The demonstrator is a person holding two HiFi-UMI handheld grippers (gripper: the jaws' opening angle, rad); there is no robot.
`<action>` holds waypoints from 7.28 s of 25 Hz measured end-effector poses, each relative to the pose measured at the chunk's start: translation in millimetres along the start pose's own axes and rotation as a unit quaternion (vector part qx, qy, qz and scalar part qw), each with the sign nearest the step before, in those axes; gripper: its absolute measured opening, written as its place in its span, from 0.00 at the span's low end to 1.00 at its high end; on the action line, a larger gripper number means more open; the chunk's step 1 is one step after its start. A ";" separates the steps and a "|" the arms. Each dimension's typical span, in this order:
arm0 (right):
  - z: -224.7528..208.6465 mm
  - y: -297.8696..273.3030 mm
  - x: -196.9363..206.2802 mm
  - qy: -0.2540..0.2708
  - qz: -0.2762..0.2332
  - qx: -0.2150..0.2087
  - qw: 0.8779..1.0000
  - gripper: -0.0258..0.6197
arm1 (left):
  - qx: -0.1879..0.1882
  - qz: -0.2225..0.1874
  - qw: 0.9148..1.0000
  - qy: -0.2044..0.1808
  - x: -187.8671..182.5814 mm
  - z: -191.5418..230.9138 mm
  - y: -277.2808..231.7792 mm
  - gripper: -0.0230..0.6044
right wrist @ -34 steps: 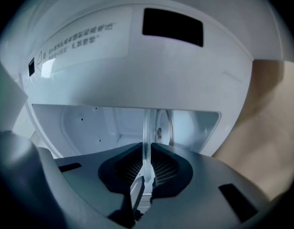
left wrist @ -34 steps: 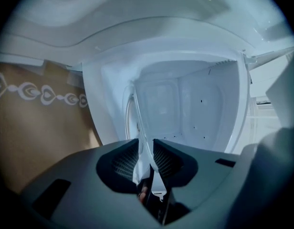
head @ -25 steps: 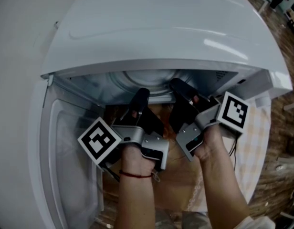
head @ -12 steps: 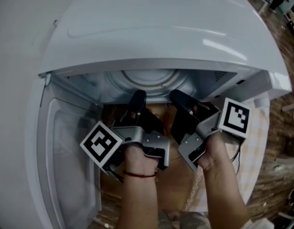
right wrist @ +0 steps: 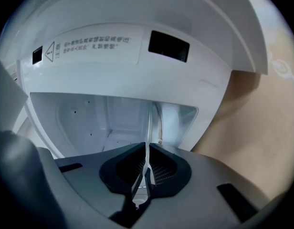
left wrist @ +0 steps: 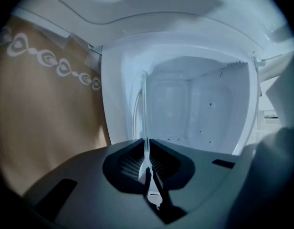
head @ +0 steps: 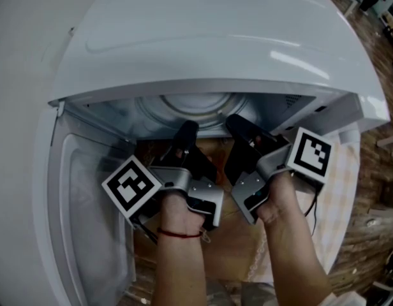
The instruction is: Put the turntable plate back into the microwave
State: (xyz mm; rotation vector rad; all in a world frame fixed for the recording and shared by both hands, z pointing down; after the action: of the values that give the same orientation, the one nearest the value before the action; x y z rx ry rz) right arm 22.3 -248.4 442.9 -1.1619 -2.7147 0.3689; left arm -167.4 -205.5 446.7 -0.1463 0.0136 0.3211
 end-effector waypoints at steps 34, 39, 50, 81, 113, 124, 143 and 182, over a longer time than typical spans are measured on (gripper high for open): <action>-7.8 9.0 12.9 -0.056 -0.100 0.000 0.993 0.10 | -0.037 0.112 0.981 -0.152 0.7 -17.2 -4.7 0.27; -8.5 7.7 12.6 -0.058 -0.104 -0.001 0.993 0.10 | -0.058 0.117 0.979 -0.157 -3.2 -15.8 -8.8 0.15; -8.3 7.2 11.0 -0.041 -0.083 -0.004 0.996 0.11 | -0.052 0.102 0.984 -0.139 -2.8 -14.2 -6.8 0.15; -4.1 39.0 28.5 -0.018 -0.041 -0.037 0.998 0.19 | -0.029 0.074 0.991 -0.111 25.1 -20.1 28.1 0.20; 11.3 80.6 35.0 0.031 0.005 -0.048 0.998 0.17 | -0.029 0.083 0.985 -0.147 58.0 -40.7 64.1 0.20; 36.1 108.1 42.6 0.135 0.032 -0.094 0.986 0.16 | 0.001 0.061 0.978 -0.202 82.2 -61.6 95.3 0.20; 49.9 193.5 73.8 0.435 0.042 -0.144 0.888 0.15 | 0.119 0.076 0.903 -0.406 141.6 -78.7 151.1 0.13; 166.4 360.9 170.7 0.619 -0.034 -0.190 0.762 0.14 | 0.230 0.103 0.768 -0.588 200.1 -218.5 313.2 0.08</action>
State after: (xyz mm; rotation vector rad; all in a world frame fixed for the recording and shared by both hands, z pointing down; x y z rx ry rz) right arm 112.5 89.8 188.9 -0.8443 -1.6007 -0.7607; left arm -74.2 119.4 179.1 0.5763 -1.1534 0.5769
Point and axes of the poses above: the fingertips, and each gripper's own axes: y backward along the fingers, z to its left, x out of its underside, the point moved 10 cm from there along y, backward along the fingers, and after that the axes turned 2 degrees about x, right-handed, at the moved point
